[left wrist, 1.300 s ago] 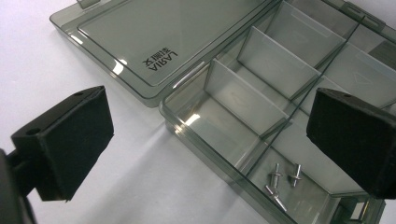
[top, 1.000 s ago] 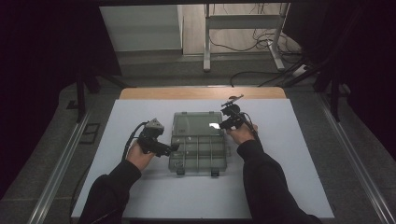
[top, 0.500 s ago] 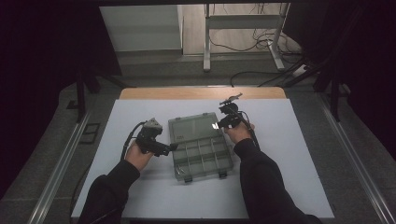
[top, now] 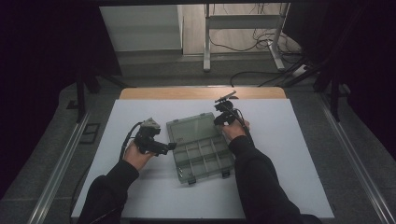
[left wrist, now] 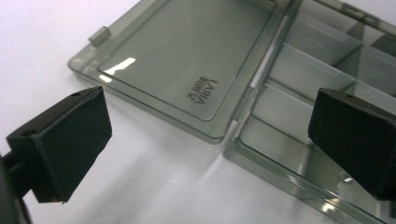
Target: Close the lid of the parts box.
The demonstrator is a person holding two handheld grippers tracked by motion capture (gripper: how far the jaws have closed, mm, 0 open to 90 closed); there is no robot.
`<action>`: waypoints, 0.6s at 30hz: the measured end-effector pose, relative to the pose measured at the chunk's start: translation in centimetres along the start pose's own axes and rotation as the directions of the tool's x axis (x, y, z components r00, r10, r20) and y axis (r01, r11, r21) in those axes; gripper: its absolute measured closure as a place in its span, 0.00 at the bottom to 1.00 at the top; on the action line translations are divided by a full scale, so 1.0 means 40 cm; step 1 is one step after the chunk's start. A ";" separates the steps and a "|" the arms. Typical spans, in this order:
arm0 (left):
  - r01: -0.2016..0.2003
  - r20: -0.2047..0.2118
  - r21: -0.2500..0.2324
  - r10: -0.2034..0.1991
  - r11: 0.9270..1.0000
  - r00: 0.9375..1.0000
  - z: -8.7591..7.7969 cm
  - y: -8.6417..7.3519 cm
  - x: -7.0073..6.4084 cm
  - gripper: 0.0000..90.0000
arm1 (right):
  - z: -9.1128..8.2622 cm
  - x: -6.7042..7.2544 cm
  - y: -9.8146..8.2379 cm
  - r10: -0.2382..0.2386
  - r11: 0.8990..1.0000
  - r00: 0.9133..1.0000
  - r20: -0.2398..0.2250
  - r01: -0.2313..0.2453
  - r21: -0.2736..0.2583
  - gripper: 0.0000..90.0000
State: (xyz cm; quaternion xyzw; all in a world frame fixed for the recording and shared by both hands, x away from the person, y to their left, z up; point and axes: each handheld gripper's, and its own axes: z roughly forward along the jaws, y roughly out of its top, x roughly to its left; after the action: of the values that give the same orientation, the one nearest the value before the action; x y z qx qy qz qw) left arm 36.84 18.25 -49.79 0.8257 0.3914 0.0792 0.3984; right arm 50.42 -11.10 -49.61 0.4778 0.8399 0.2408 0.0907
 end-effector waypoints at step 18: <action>0.027 -0.010 -0.028 -0.028 0.999 1.000 -0.021 -0.024 0.050 0.46 | -0.042 0.017 0.007 0.003 0.995 1.000 0.028 0.000 -0.096 0.97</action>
State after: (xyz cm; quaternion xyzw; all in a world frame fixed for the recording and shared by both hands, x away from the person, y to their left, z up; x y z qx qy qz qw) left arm 37.26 20.53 -50.29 0.8141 0.4037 0.0834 0.4090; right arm 49.64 -10.93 -47.97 0.4769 0.8257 0.2741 0.1250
